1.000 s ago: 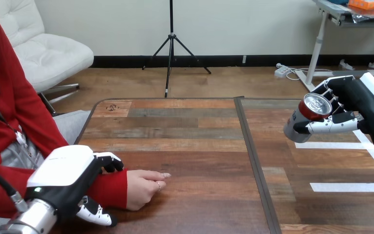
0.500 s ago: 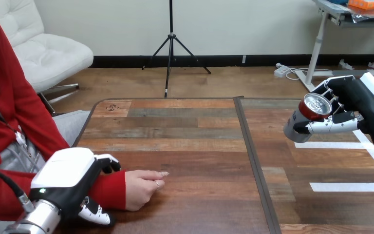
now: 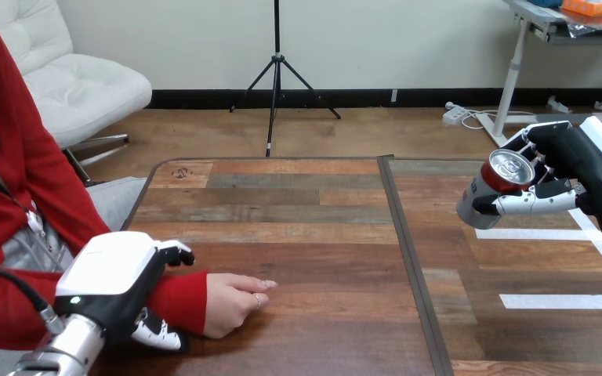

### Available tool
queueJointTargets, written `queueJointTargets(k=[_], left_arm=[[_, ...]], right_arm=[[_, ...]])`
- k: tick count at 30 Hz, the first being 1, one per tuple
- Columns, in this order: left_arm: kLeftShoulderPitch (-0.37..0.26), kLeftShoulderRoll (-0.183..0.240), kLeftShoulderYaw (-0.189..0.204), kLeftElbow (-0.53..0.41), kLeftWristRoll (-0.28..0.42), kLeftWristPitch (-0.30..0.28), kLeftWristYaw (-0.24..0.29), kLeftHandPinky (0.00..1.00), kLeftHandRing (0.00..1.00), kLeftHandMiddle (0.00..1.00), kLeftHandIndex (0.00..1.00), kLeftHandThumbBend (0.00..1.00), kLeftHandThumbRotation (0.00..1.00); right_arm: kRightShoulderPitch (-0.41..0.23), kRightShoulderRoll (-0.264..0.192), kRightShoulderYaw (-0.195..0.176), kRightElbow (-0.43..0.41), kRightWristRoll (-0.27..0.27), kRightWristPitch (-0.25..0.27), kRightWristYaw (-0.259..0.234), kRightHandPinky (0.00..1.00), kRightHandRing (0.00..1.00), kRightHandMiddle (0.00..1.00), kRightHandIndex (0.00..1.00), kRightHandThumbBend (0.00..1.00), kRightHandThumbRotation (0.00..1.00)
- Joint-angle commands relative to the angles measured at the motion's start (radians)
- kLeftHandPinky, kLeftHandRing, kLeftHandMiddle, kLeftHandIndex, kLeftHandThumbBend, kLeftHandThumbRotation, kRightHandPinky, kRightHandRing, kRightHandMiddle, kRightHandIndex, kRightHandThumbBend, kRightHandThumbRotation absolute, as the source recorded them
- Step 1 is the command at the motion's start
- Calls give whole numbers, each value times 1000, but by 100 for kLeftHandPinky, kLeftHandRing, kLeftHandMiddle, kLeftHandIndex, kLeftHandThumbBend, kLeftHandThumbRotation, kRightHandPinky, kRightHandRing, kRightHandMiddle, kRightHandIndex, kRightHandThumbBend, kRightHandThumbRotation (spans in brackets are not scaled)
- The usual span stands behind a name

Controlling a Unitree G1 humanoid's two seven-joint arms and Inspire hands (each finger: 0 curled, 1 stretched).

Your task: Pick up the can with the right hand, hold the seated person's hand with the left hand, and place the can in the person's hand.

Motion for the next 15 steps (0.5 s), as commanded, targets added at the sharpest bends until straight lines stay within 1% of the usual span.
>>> queueJointTargets(k=[1, 8, 15], left_arm=[[-61, 21, -37, 61, 18, 4, 34, 71, 75, 76, 74, 100, 3], [-85, 20, -59, 115, 21, -1, 78, 71, 75, 77, 74, 100, 4], [-107, 23, -82, 157, 23, 6, 99, 72, 76, 77, 74, 100, 4]], right_arm=[[-36, -14, -37, -57, 26, -23, -12, 24, 31, 42, 48, 73, 0], [-36, -13, -38, -62, 28, -16, -11, 25, 32, 42, 48, 73, 0], [-38, -13, -39, -59, 30, -21, -10, 27, 33, 43, 48, 72, 0]])
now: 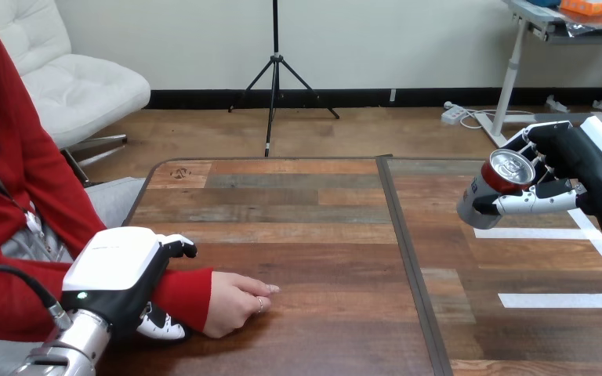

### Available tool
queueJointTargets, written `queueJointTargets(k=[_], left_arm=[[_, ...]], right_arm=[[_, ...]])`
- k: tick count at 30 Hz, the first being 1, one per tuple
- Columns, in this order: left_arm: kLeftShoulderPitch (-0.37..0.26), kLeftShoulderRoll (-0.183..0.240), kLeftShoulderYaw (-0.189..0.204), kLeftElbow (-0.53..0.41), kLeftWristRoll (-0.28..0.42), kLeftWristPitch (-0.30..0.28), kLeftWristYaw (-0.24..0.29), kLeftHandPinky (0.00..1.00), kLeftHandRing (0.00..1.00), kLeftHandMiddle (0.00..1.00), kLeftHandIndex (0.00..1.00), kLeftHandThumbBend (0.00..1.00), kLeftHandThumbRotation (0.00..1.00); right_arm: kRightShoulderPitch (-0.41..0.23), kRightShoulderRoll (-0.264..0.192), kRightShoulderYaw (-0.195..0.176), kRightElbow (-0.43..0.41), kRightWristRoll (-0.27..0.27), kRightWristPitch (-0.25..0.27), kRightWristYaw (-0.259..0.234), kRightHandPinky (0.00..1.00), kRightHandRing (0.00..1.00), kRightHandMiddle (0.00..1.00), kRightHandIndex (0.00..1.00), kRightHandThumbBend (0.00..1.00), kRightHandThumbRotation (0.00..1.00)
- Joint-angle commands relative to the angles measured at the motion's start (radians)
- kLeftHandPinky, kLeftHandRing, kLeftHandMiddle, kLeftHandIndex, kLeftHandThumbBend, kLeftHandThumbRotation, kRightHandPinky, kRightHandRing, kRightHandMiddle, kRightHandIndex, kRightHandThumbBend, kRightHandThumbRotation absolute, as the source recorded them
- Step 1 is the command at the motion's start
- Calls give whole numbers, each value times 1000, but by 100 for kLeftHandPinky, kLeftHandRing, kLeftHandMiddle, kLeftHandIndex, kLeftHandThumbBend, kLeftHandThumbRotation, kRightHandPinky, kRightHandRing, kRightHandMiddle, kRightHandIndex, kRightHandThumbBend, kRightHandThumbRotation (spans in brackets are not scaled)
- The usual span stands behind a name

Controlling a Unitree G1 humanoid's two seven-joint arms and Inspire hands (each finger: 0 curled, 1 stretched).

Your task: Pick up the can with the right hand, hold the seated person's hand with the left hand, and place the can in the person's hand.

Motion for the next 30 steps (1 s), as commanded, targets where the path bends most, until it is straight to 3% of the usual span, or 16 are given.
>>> queueJointTargets(k=[1, 6, 18, 30], left_arm=[[-50, 24, -36, 61, 17, 7, 20, 72, 76, 77, 74, 100, 4], [-65, 30, -52, 87, 18, 4, 33, 72, 76, 77, 74, 100, 5], [-90, 34, -71, 115, 4, 19, 7, 72, 75, 75, 73, 100, 1], [-118, 52, -103, 132, 5, 32, -50, 72, 74, 75, 72, 98, 0]], right_arm=[[-40, -12, -37, -58, 29, -22, -10, 27, 33, 43, 48, 72, 0], [-45, -10, -39, -47, 35, -32, -6, 28, 34, 43, 48, 73, 0], [-52, -12, -36, -36, 27, -42, -14, 31, 35, 42, 48, 73, 0], [-58, -15, -37, -23, 32, -63, -14, 32, 36, 43, 48, 73, 0]])
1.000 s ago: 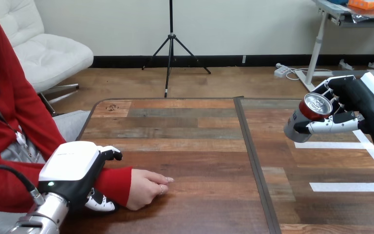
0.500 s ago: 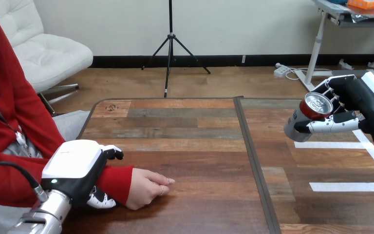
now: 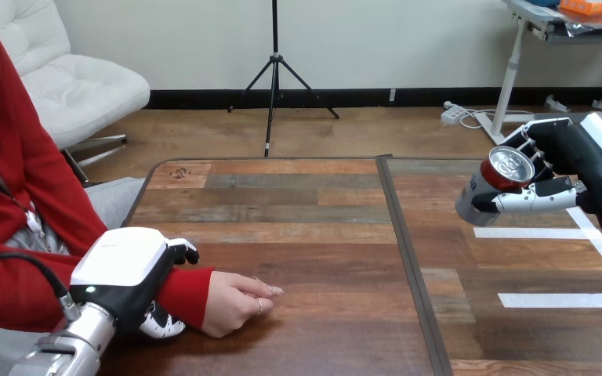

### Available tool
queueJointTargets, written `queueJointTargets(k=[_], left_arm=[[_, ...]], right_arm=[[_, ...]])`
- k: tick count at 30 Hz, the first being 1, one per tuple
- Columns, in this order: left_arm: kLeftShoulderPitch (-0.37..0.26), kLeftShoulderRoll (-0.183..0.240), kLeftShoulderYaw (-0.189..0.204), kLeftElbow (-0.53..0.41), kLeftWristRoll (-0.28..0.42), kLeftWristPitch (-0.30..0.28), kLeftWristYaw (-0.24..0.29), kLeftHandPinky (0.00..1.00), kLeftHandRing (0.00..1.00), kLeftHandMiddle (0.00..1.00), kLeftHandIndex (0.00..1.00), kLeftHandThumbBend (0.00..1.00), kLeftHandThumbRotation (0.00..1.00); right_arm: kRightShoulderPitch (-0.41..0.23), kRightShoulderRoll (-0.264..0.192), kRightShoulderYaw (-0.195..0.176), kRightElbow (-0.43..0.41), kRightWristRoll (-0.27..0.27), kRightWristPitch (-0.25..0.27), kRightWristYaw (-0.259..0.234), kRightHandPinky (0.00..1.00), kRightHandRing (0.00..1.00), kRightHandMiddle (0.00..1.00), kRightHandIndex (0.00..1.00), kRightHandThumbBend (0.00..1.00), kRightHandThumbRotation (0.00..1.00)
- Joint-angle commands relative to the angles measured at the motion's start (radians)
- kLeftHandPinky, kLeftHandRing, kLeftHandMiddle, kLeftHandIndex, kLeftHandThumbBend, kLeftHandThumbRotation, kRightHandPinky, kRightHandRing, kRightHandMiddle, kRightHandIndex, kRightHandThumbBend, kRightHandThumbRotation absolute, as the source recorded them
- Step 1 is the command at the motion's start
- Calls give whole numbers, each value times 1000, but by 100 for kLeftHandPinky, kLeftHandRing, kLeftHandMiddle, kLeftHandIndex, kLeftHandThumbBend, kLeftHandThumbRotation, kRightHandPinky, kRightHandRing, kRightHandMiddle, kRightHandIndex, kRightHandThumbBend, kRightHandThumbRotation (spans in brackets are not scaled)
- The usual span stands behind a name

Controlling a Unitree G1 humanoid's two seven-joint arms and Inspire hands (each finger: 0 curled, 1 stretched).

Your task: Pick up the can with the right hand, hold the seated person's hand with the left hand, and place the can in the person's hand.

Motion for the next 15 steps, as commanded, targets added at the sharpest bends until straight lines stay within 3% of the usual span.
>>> queueJointTargets(k=[1, 7, 15], left_arm=[[-46, 27, -36, 43, 6, 19, -47, 72, 74, 75, 72, 98, 0], [-53, 30, -43, 38, 7, 24, -67, 70, 73, 73, 70, 96, 0], [-60, 34, -56, 32, 18, 39, -80, 57, 62, 64, 61, 97, 0]], right_arm=[[-58, -16, -33, -24, 20, -35, -17, 32, 36, 43, 48, 73, 0], [-60, -19, -32, -23, 12, -36, -23, 33, 37, 43, 48, 73, 0], [-64, -20, -33, -8, 17, -60, -20, 33, 37, 43, 48, 73, 0]])
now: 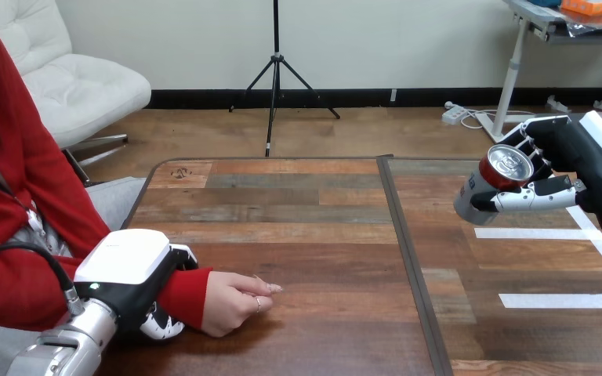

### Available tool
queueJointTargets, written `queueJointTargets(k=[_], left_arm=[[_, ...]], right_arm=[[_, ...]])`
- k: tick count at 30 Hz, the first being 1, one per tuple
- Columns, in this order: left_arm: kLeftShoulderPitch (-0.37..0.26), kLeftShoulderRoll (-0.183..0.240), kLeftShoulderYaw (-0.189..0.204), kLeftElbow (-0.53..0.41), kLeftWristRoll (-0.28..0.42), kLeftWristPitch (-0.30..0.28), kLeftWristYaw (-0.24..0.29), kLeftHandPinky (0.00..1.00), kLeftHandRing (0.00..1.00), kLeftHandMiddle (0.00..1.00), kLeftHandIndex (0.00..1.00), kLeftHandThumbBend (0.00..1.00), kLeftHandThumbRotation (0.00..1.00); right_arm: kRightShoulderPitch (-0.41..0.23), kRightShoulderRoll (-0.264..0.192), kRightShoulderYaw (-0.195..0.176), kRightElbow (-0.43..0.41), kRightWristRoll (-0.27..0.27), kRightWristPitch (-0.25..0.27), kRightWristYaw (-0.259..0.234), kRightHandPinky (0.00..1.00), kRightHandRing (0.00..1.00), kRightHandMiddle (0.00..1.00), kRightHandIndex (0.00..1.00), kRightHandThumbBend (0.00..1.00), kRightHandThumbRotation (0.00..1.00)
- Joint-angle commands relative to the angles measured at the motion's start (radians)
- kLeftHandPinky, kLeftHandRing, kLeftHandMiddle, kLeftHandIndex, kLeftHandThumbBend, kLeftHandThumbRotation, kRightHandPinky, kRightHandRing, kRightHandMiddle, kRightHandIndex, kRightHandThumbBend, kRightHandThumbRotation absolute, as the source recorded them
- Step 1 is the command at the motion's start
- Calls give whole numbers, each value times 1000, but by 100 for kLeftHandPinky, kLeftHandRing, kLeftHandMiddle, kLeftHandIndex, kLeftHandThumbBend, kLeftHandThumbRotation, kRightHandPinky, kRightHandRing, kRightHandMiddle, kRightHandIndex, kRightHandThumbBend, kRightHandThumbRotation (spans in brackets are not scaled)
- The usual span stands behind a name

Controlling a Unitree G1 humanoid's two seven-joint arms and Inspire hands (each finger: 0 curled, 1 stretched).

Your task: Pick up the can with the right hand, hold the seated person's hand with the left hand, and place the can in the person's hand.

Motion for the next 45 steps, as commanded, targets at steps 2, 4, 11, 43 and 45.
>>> queueJointTargets(k=[2, 4, 11, 43, 45], left_arm=[[-37, 20, -35, 28, 20, 27, -24, 53, 59, 62, 59, 97, 0], [-39, 22, -42, 23, 25, 39, -39, 50, 56, 59, 57, 96, 0], [-42, 23, -46, 22, 22, 44, -48, 40, 47, 51, 51, 93, 0], [-25, -5, -2, -19, -97, 87, -83, 23, 30, 36, 34, 80, 0], [-23, -3, -1, -29, -103, 91, -83, 22, 30, 36, 34, 79, 0]], right_arm=[[-65, -20, -33, -7, 16, -42, -21, 33, 37, 43, 48, 73, 0], [-64, -20, -34, -7, 16, -41, -21, 33, 37, 43, 48, 73, 0], [-62, -18, -36, -13, 21, -33, -18, 32, 37, 43, 48, 73, 0], [-58, -20, -35, -13, 25, -34, -20, 31, 36, 43, 48, 73, 0], [-58, -19, -35, -14, 26, -31, -20, 31, 36, 43, 48, 73, 0]])
